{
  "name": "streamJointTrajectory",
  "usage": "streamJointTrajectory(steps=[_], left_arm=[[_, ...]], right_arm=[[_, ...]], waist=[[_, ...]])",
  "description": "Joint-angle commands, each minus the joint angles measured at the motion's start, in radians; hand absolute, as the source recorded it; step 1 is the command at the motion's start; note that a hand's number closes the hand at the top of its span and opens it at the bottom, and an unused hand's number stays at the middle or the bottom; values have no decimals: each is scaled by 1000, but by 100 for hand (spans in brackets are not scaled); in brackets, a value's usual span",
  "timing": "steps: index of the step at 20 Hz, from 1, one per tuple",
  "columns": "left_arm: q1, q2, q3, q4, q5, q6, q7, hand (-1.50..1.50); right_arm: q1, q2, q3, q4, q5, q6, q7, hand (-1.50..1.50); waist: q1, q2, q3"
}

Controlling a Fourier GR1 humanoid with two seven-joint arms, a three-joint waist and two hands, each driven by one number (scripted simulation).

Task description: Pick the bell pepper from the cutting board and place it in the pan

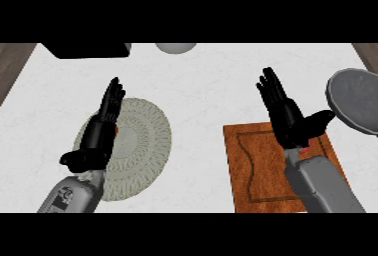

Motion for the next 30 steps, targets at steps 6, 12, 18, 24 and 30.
streamJointTrajectory(steps=[6,12,18,24,30], left_arm=[[233,-46,123,134,172,56,165,0],[259,-71,102,115,197,34,176,0],[274,-54,97,82,215,7,203,0],[275,-36,107,64,217,2,212,0],[262,-29,105,53,225,-17,224,0]], right_arm=[[149,-83,-216,31,186,-475,-61,150],[281,-28,-98,118,537,-907,-126,-150],[341,133,-87,225,746,-1218,-56,-150],[337,211,-197,306,882,-1267,36,-150],[291,199,-315,368,936,-1119,155,-150]], waist=[[-28,-28,-24],[-13,-26,-27],[15,-18,-27],[19,-14,-30],[29,-1,-33]])
